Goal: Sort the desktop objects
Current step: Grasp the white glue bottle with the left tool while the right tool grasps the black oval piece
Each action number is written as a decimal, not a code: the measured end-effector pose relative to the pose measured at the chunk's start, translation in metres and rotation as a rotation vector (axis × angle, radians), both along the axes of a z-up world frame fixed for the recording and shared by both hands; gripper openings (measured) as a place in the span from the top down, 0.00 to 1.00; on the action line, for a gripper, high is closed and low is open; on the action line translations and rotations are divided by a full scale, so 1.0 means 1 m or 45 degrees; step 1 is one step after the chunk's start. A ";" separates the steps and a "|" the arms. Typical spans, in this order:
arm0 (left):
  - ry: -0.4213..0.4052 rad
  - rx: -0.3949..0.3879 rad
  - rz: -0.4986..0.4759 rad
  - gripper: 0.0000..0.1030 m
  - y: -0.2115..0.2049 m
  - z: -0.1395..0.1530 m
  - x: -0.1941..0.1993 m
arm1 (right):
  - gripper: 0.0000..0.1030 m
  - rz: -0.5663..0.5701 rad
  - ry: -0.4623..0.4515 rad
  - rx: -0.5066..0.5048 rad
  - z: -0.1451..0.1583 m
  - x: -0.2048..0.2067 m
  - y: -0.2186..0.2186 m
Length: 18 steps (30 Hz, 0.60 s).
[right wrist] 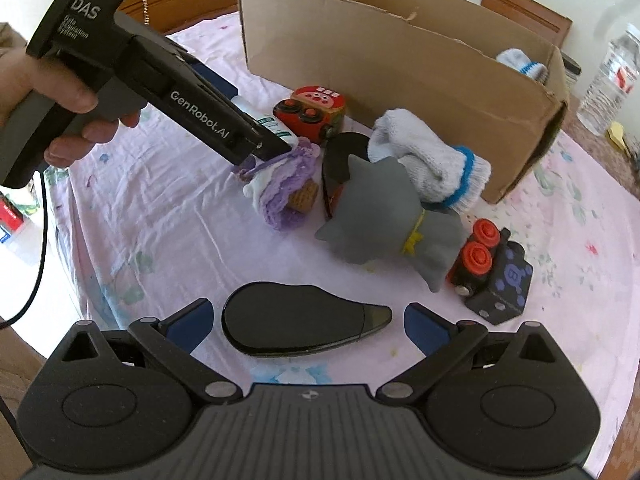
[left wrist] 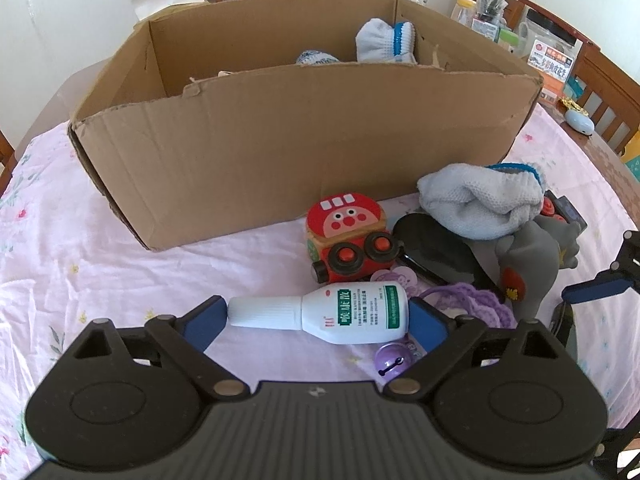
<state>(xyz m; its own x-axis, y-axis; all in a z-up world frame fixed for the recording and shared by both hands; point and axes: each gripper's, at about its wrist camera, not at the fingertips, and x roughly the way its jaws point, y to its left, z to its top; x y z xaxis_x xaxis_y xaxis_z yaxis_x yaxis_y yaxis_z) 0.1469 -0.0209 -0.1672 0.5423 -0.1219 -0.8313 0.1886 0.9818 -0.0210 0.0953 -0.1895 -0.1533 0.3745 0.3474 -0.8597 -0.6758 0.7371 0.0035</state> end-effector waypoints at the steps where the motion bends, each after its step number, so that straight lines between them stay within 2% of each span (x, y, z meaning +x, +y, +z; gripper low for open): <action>1: 0.000 0.001 -0.001 0.08 0.000 0.000 0.001 | 0.03 0.007 0.007 0.000 0.000 0.000 0.000; 4: 0.004 0.001 -0.009 0.08 0.001 0.001 0.001 | 0.10 0.008 -0.003 -0.003 0.000 0.000 -0.001; 18: -0.017 0.016 -0.056 0.08 0.002 0.018 -0.004 | 0.10 -0.013 -0.023 0.019 0.014 0.004 -0.012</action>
